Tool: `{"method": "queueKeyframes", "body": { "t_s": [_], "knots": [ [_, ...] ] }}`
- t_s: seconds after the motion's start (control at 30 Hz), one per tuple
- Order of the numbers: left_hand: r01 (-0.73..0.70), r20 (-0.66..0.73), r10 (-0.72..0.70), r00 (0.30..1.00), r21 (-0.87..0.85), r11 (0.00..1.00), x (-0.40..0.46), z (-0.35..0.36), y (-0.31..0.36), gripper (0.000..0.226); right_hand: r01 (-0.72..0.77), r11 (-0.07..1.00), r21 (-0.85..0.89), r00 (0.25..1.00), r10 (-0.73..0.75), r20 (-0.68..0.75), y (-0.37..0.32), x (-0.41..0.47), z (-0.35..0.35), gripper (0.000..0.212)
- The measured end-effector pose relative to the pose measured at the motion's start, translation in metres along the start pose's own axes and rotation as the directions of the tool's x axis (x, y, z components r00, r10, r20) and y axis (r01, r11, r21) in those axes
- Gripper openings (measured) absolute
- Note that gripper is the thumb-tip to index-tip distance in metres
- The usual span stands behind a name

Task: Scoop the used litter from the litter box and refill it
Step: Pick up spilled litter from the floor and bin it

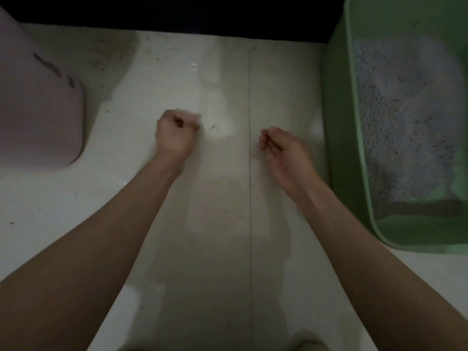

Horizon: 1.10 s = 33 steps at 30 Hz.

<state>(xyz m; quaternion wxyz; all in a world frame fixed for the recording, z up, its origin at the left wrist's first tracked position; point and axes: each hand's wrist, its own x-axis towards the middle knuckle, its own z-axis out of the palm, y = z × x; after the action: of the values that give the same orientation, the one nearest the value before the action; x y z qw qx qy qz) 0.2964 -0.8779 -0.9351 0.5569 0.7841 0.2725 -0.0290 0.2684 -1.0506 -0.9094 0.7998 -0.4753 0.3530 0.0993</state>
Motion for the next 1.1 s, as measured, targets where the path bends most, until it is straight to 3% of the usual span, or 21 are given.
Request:
{"method": "queueKeyframes", "body": {
  "t_s": [0.03, 0.1, 0.17, 0.23, 0.3, 0.4, 0.57, 0.77, 0.83, 0.9, 1.0, 1.07, 1.1],
  "knots": [
    [0.047, -0.026, -0.049, 0.998, -0.099, 0.994, -0.003, -0.002, -0.001, 0.021, -0.043, 0.991, 0.123, 0.999, 0.039, 0.033, -0.002, -0.005, -0.006, 0.02],
    [0.088, 0.014, -0.087, 0.996, -0.133, 0.987, -0.015, -0.004, 0.001, 0.027, -0.033, 0.99, 0.136, 0.999, 0.028, 0.04, -0.006, -0.014, -0.018, 0.022],
    [0.117, 0.099, -0.106, 0.989, -0.118, 0.986, -0.024, -0.003, 0.003, 0.027, 0.055, 0.977, -0.206, 0.997, -0.065, -0.044, -0.007, -0.02, -0.025, 0.021],
    [0.147, 0.108, -0.135, 0.985, -0.104, 0.984, -0.027, 0.0, 0.002, 0.025, 0.106, 0.748, -0.655, 0.965, -0.236, -0.114, -0.003, -0.018, -0.031, 0.02],
    [0.065, 0.069, -0.068, 0.995, 0.055, 0.996, -0.026, 0.004, -0.001, 0.016, 0.122, 0.567, -0.815, 0.921, -0.37, -0.119, 0.001, -0.011, -0.034, 0.02],
    [-0.107, 0.096, 0.084, 0.992, 0.267, 0.958, -0.029, 0.006, -0.002, 0.009, 0.137, 0.487, -0.863, 0.911, -0.405, -0.084, 0.004, 0.002, -0.034, 0.021],
    [-0.236, 0.131, 0.203, 0.97, 0.349, 0.907, -0.031, 0.014, -0.012, 0.018, 0.114, 0.409, -0.905, 0.906, -0.417, -0.074, 0.006, 0.016, -0.036, 0.02],
    [-0.31, 0.139, 0.277, 0.951, 0.398, 0.863, -0.027, 0.018, -0.016, 0.012, 0.111, 0.372, -0.922, 0.907, -0.417, -0.059, 0.006, 0.015, -0.033, 0.015],
    [-0.329, 0.154, 0.291, 0.944, 0.414, 0.849, -0.028, 0.018, -0.015, 0.01, 0.125, 0.426, -0.896, 0.91, -0.409, -0.067, 0.004, 0.012, -0.031, 0.016],
    [-0.355, 0.183, 0.304, 0.935, 0.439, 0.826, -0.027, 0.018, -0.014, 0.01, 0.134, 0.598, -0.79, 0.92, -0.371, -0.125, 0.001, 0.005, -0.03, 0.014],
    [-0.368, 0.213, 0.302, 0.929, 0.453, 0.812, -0.026, 0.017, -0.012, 0.011, 0.062, 0.958, -0.279, 0.976, -0.116, -0.183, -0.001, -0.007, -0.031, 0.012],
    [-0.308, 0.171, 0.264, 0.949, 0.34, 0.888, -0.028, 0.016, -0.01, 0.011, 0.026, 1.0, 0.013, 0.988, -0.023, -0.152, -0.002, -0.008, -0.033, 0.019],
    [-0.241, 0.14, 0.213, 0.967, 0.24, 0.94, -0.027, 0.015, -0.007, 0.015, 0.03, 0.998, 0.061, 0.988, -0.02, -0.155, -0.003, -0.007, -0.034, 0.022]
  ]
}}
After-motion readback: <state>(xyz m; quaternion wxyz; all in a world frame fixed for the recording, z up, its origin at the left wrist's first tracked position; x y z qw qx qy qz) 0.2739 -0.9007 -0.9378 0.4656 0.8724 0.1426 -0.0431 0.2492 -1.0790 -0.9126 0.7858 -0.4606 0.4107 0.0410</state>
